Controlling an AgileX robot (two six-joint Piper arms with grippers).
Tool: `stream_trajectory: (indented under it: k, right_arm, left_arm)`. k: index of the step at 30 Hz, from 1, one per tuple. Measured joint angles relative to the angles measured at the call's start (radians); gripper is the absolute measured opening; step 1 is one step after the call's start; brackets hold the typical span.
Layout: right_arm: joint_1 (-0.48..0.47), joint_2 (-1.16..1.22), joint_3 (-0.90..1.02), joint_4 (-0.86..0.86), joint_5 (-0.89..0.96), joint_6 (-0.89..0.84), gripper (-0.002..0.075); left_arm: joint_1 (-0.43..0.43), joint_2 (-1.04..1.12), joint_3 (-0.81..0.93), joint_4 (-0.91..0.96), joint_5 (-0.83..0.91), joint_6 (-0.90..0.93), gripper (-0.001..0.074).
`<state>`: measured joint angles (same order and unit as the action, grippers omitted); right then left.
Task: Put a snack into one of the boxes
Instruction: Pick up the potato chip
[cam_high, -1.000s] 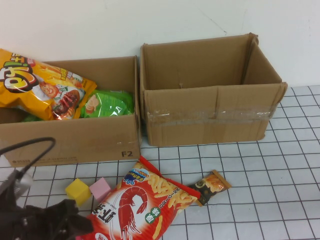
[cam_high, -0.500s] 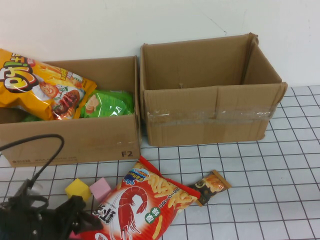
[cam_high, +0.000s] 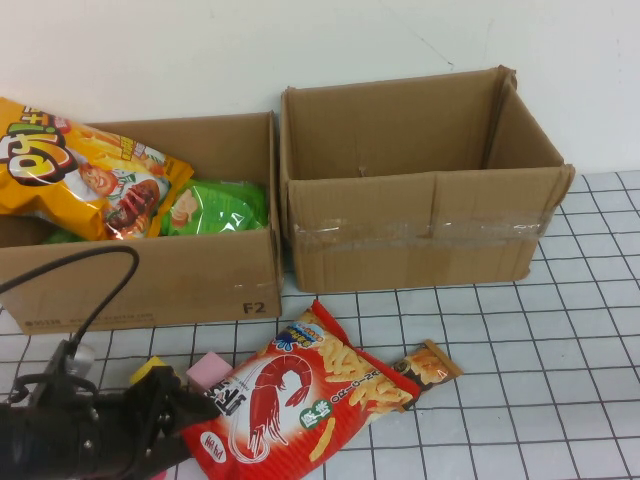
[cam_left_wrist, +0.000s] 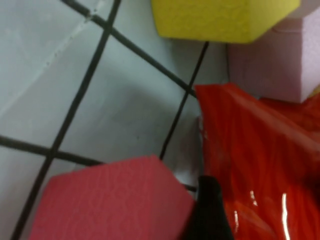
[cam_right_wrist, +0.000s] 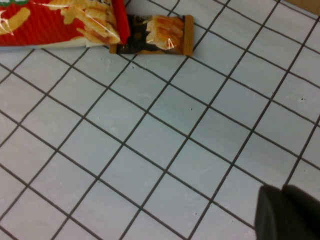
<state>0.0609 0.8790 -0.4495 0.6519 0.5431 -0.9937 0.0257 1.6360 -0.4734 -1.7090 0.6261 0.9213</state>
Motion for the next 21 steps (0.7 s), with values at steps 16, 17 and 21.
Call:
stream_trajectory:
  k: [16, 17, 21]
  right_arm:
    - [0.0, 0.0, 0.0, 0.008, 0.0, -0.001, -0.0001]
    - [0.0, 0.0, 0.0, 0.008, 0.0, -0.001, -0.0001]
    - [0.0, 0.0, 0.0, 0.013, -0.002, -0.001, -0.0001]
  left_arm:
    - [0.0, 0.091, -0.08, -0.036, 0.025, -0.115, 0.0457]
    - [0.0, 0.092, -0.085, -0.034, 0.024, -0.117, 0.0457]
    - [0.0, 0.101, -0.108, -0.03, 0.021, -0.05, 0.0457]
